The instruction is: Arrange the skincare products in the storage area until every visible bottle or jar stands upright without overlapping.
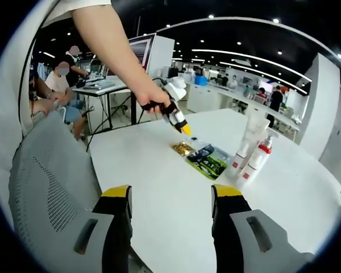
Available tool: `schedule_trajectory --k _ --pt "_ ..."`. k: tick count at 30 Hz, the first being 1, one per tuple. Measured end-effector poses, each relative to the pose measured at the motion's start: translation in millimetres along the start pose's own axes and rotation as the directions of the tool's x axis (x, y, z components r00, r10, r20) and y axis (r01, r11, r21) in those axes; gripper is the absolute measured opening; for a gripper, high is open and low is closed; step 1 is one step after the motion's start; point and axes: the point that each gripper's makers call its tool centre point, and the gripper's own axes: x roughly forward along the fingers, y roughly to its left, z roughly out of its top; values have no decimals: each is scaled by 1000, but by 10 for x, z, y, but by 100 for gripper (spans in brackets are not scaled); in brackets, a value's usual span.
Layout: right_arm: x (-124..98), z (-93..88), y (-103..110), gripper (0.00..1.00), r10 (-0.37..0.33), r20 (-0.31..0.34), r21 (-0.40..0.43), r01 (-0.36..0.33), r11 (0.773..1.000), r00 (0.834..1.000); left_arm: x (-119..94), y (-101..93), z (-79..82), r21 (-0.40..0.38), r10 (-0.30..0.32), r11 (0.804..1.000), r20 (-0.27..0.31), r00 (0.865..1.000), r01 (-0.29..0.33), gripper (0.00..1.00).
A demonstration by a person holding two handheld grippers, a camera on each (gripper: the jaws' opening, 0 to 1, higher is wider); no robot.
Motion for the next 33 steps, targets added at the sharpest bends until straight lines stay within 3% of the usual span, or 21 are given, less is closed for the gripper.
schedule_trajectory --k 3,10,33 --pt "0 -7 -31 54 -9 -2 11 9 1000 1000 75 10 40 63 17 998 -12 1000 -16 44" --pt "9 -23 -24 54 -7 -11 8 7 1000 1000 164 -27 63 68 4 998 -28 1000 -2 44" --pt "6 -20 -9 53 -3 -13 1 3 1000 1000 172 -219 -54 66 -56 996 -66 996 60 42"
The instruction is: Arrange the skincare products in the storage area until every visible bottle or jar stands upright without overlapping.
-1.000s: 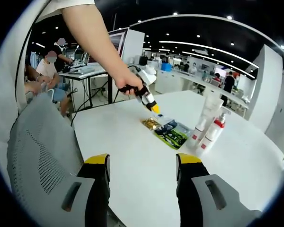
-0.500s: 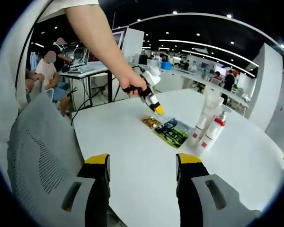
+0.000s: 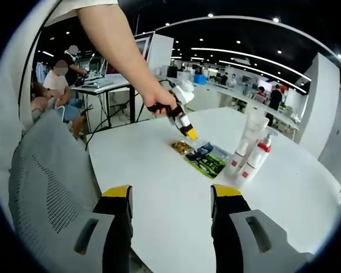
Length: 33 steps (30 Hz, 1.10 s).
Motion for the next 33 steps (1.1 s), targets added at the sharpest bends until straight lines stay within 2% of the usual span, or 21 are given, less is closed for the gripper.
schedule_trajectory --k 4,9,14,16,17,19,21,23,24,25,26,27,28,30,32,33 --pt "-2 1 -11 53 -5 0 -2 5 1000 1000 -8 -15 -4 1 -2 1000 -2 1000 2 43" --pt "-8 6 -42 53 -17 4 4 17 1000 1000 -111 9 46 -14 6 1000 35 999 -6 44" --pt "-14 46 -18 53 -12 22 -14 13 1000 1000 -282 -31 81 -39 1 999 99 995 3 44" --pt "-19 60 -9 51 -9 28 -1 9 1000 1000 -371 -113 75 -41 -19 999 119 993 24 43" --pt "-28 69 -9 50 -9 31 3 9 1000 999 -437 -200 80 -36 -48 998 136 990 53 42" --pt "-47 115 -7 51 -10 54 17 9 1000 998 -548 -329 131 -32 -91 995 189 978 99 41" --pt "-45 121 8 51 -7 56 9 7 1000 998 -676 -471 194 -28 -146 987 254 956 158 39" --pt "-42 95 22 50 -7 38 -43 8 999 999 -878 -646 242 -17 -214 972 332 919 233 37" --pt "-40 81 43 50 1 26 -75 1 997 1000 -963 -720 269 -16 -243 963 371 896 268 34" --pt "-45 77 55 50 8 22 -88 -6 996 1000 -1095 -831 274 -3 -293 946 414 862 323 30" --pt "-49 92 64 50 1 33 -81 2 997 999 -1215 -893 289 3 -306 939 467 830 344 26" --pt "-61 96 80 50 10 32 -94 -7 996 999 -1286 -934 271 4 -319 932 485 815 362 23" --pt "-70 118 81 50 8 43 -94 -4 996 999 -1394 -998 257 -1 -335 919 523 784 393 23" --pt "-72 128 88 48 14 48 -85 -10 996 999 -1544 -1114 174 -5 -371 894 552 747 448 23" --pt "-76 137 97 48 20 53 -80 -16 997 998 -1683 -1209 92 4 -384 881 589 711 473 23" --pt "-78 139 97 48 20 54 -78 -16 997 998 -1727 -1248 31 6 -391 877 591 706 481 23"
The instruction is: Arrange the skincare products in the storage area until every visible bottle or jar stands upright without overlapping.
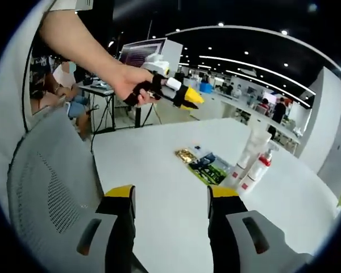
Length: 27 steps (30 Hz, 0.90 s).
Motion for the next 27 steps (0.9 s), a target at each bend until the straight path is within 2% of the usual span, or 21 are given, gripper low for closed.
schedule_trajectory --k 1,3,4,7,8,9,10,13,14,15,16,18,19,20,21,22,23,24,25,26,27 --pt "-6 3 6 48 3 2 3 -3 1000 1000 -24 -38 -19 -8 -9 1000 1 1000 9 23" --pt "-8 -21 19 46 12 -11 -34 -12 999 1000 -172 -299 -112 -14 -53 998 21 998 53 23" --pt "-11 -62 24 44 11 -38 -69 -13 998 999 -215 -397 -126 16 -72 997 42 997 71 23" --pt "-26 22 55 43 18 6 -49 -17 999 1000 -397 -611 -309 136 -112 985 19 994 108 14" --pt "-29 35 58 43 16 13 -42 -16 999 1000 -470 -689 -342 223 -108 970 37 993 97 9" --pt "-23 42 86 43 31 18 -27 -31 999 999 -524 -728 -393 221 -102 971 31 994 93 5" --pt "-23 45 94 43 34 20 -20 -34 999 999 -569 -798 -441 202 -114 974 25 993 106 4" --pt "-45 107 101 43 40 59 33 -42 999 997 -676 -873 -580 282 -83 956 -21 996 86 4" --pt "-50 115 97 43 42 64 52 -45 998 997 -713 -850 -622 332 -45 942 -36 998 55 4" --pt "-53 123 86 43 40 68 65 -44 997 997 -743 -866 -652 356 -42 933 -43 998 54 5" --pt "-60 145 86 43 43 83 77 -49 996 996 -771 -889 -674 353 -41 934 -41 998 53 6" --pt "-77 244 120 46 64 141 126 -82 989 988 -848 -905 -678 382 -26 924 -5 1000 26 9" --pt "-97 283 89 50 49 160 125 -70 990 986 -902 -877 -650 425 -2 905 35 999 -13 11" --pt "-110 327 73 57 38 184 118 -61 991 982 -947 -844 -601 464 30 883 92 995 -69 16" --pt "-125 375 68 62 30 213 119 -56 991 977 -1016 -838 -547 518 41 847 161 986 -120 24" --pt "-137 385 79 65 34 219 130 -64 989 975 -1046 -845 -539 542 41 830 179 983 -133 26" --pt "-152 407 84 67 35 229 138 -68 988 973 -1124 -846 -541 585 48 794 206 977 -162 26" --pt "-162 422 90 68 37 237 141 -72 987 971 -1166 -835 -553 579 57 796 217 974 -176 26" --pt "-170 439 92 70 37 244 145 -74 987 969 -1226 -818 -600 549 73 815 219 973 -185 28" --pt "-178 451 92 72 36 248 152 -76 985 968 -1258 -806 -604 545 83 815 228 970 -198 32" --pt "-181 461 86 73 35 252 158 -77 985 967 -1310 -761 -593 536 114 809 258 959 -240 42"
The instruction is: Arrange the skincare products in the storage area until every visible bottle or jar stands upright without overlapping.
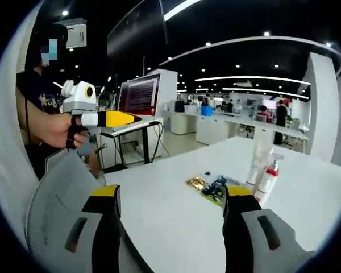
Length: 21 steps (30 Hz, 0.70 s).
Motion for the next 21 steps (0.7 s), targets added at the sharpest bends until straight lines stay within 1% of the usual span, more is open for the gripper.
schedule_trajectory --k 1,2,3,4,5,6,7,8,9,10,11,13,14,16,17,18,19,20,21 --pt "-8 13 -5 73 -1 4 3 1 1000 1000 -28 29 -9 3 24 1000 7 1000 -24 51" --pt "-16 54 -10 74 -3 26 12 2 1000 1000 -50 43 -24 -3 39 999 8 999 -39 61" --pt "-19 133 -23 78 -9 69 39 7 999 998 -73 64 -52 -14 63 998 6 998 -63 74" --pt "-26 166 -30 83 -13 87 71 7 997 996 -84 71 -77 -17 76 997 -2 997 -76 84" --pt "-32 221 -55 92 -24 119 102 11 995 993 -97 73 -117 -6 85 996 -9 996 -85 92" --pt "-37 258 -75 98 -34 141 123 17 992 989 -106 70 -137 12 90 996 -12 996 -90 100" --pt "-57 266 -79 98 -37 150 139 16 990 988 -117 72 -153 68 90 994 -15 996 -89 99" --pt "-56 312 -70 98 -33 182 136 9 991 983 -109 44 -169 107 81 991 -23 996 -79 100" --pt "-59 323 -54 99 -31 189 143 3 990 981 -76 -35 -160 141 60 988 -21 998 -57 100" --pt "-52 342 -38 99 -25 199 141 -3 990 980 -50 -91 -157 141 39 989 -11 999 -37 100" --pt "-46 358 -14 99 -23 210 129 -5 992 978 -29 -159 -166 139 18 990 -15 1000 -15 100" --pt "-32 355 25 99 -15 205 114 -8 994 979 12 -266 -220 159 -15 987 -42 999 22 100" --pt "-24 342 51 99 -4 198 113 -19 993 980 21 -314 -233 182 -32 983 -43 999 39 100" --pt "-14 323 78 99 3 188 104 -23 994 982 10 -342 -259 196 -42 980 -34 999 48 100" --pt "-10 312 88 99 6 180 97 -24 995 984 -7 -335 -266 193 -39 980 -19 999 42 100" --pt "-6 298 90 99 6 175 95 -23 995 985 -22 -288 -227 150 -8 989 32 999 3 100" --pt "-10 297 87 99 4 174 96 -21 995 985 -24 -281 -228 137 -1 991 37 999 -4 100" --pt "-14 296 85 99 1 173 96 -18 995 985 -11 -320 -266 147 -16 989 28 999 12 100" --pt "-17 295 81 99 -2 173 96 -15 995 985 8 -388 -265 162 -48 986 33 998 42 100"
